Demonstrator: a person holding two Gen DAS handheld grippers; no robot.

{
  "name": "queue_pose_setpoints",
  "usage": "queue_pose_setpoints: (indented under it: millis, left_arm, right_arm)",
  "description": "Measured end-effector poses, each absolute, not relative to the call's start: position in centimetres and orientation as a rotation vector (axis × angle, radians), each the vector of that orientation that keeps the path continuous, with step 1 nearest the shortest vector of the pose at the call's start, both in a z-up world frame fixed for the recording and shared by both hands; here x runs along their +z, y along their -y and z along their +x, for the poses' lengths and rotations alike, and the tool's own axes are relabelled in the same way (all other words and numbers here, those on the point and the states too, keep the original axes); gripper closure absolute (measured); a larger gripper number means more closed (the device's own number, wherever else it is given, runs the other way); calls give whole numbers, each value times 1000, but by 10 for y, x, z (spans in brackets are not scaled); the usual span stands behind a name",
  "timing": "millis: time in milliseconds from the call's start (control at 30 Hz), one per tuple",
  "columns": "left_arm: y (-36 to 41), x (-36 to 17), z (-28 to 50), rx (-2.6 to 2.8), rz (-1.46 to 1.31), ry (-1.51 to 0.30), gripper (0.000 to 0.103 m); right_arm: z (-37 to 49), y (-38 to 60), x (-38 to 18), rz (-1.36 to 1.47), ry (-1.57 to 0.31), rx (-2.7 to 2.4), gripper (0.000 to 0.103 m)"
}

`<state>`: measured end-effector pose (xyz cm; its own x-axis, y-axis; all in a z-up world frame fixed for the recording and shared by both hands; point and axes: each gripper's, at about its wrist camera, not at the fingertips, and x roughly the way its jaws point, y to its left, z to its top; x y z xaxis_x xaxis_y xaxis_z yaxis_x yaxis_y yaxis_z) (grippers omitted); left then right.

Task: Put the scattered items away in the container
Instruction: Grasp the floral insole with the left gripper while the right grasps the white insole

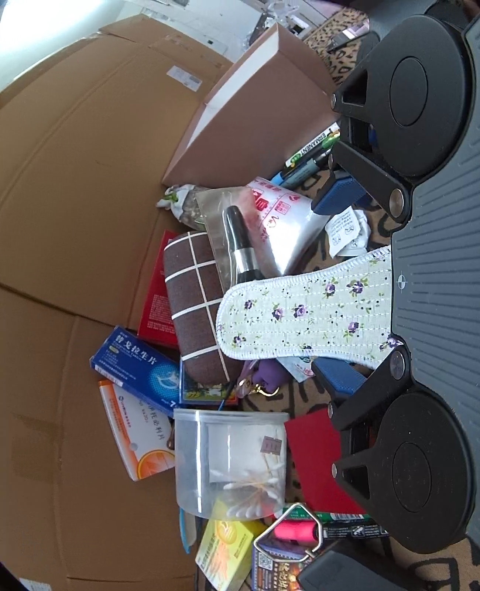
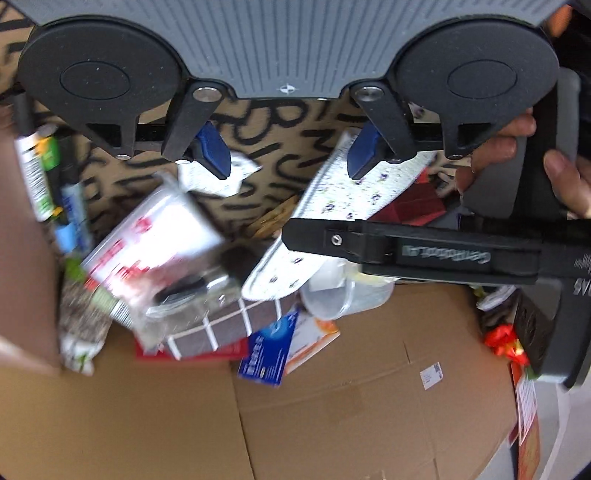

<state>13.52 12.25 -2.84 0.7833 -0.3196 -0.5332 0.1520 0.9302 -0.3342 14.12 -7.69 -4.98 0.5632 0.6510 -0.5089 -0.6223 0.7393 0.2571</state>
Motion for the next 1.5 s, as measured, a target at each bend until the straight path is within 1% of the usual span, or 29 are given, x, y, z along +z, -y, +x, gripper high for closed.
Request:
queue_pose_setpoints:
  millis: [33,100,367,433,500,567,633,700,733,833,867,933,967,1033,1067,1133,1167,1233,1267,1367,1400,1433,1500]
  left_arm:
    - [-125,-27,133,-263,-293,-626,13]
    - [-127,-26,129,-276,-302,-629,13]
    - [-131,-27,126,-245,-287,-630,11]
    - [-130,-28,128,-243,-277,-632,11]
    - [-127,-28,130,-242,-264,-638,8]
    - [-125,-28,134,-248,-249,-651,8]
    - [-122,-28,137,-252,-227,-666,8]
    - [-118,-28,139,-258,-199,-683,11]
    - [-116,-27,140,-260,-185,-690,12]
    - [-115,-28,139,-257,-180,-706,24]
    - [-116,-28,140,-268,-200,-717,34]
    - [-118,-27,139,-285,-237,-717,33]
    - [-118,-27,139,-291,-248,-716,28]
    - [-118,-26,139,-293,-284,-718,23]
    - [-118,-26,139,-292,-307,-720,17]
    - [-118,-25,141,-300,-333,-717,17]
    - [-117,-24,142,-295,-329,-716,19]
    - [-116,-25,143,-276,-311,-721,28]
    - [-116,-25,143,-264,-299,-724,44]
    - [-117,-26,143,-253,-294,-722,46]
    - [-118,-26,142,-252,-296,-720,47]
    - [-117,-26,142,-251,-296,-719,47]
    - [-116,-25,142,-248,-296,-718,47]
  right_arm:
    - [143,77,-51,75,-639,769,33]
    - [145,76,-53,115,-669,803,41]
    - [151,66,-58,182,-724,859,42]
    - [151,65,-58,192,-732,876,47]
    - [151,64,-57,209,-740,906,66]
    - [149,63,-56,215,-742,927,75]
    - [146,62,-55,201,-733,926,76]
    - [142,62,-53,187,-723,924,84]
    - [140,62,-51,178,-712,918,85]
    - [131,65,-43,129,-665,895,86]
    - [128,66,-40,109,-652,890,86]
    - [121,66,-36,63,-632,884,86]
    - [117,65,-35,26,-617,876,86]
    - [105,59,-32,-74,-571,858,86]
    - [99,56,-31,-124,-546,850,86]
    - [89,49,-29,-206,-498,841,86]
    - [87,48,-28,-217,-490,841,86]
    - [83,47,-28,-241,-474,842,86]
    - [81,46,-27,-252,-465,842,86]
    - [81,47,-27,-236,-464,846,85]
    - [82,47,-27,-225,-466,848,83]
    - [82,48,-27,-218,-463,849,82]
    - [81,46,-28,-214,-462,842,75]
